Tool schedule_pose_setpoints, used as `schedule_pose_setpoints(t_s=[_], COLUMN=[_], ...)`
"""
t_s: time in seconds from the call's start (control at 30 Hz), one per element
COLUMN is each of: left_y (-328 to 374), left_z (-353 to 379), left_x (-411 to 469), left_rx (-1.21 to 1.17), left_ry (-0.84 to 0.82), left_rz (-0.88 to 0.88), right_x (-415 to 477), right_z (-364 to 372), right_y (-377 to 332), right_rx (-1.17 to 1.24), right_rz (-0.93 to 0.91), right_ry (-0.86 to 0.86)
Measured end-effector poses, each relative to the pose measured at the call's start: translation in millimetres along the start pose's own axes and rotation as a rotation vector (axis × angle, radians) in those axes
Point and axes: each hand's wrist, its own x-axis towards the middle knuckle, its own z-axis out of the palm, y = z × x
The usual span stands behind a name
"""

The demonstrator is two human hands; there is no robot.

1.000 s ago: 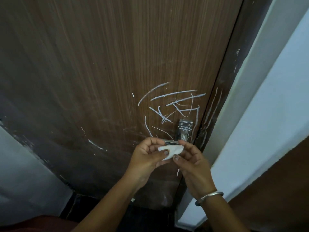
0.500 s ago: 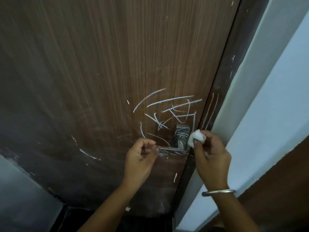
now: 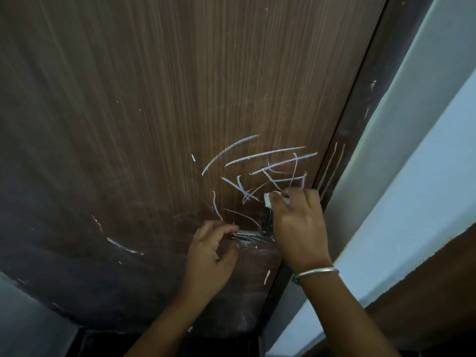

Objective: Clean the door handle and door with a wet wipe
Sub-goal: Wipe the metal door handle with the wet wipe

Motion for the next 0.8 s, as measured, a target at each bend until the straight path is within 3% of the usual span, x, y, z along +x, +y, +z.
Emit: schedule_pose_setpoints(t_s=[0.2, 0.47, 0.67, 0.8], left_y=[-7, -6, -8, -8], left_z=[-4, 4, 7, 8], left_x=[2, 3, 4, 5], left_rx=[0.107, 0.077, 0.04, 0.061], left_ry=[-0.022, 0.075, 0.103, 0.098], left_rz=[0.098, 0.165, 0.18, 0.198], right_x=[-4, 0, -9, -7], right_z=[-1, 4, 5, 9], right_y=[14, -6, 16, 6], right_rx=[0.012, 0.023, 0.076, 0.096], right_rz=[0.186, 0.092, 0.278, 0.22], right_ry=[0.01, 0.02, 0.06, 0.059])
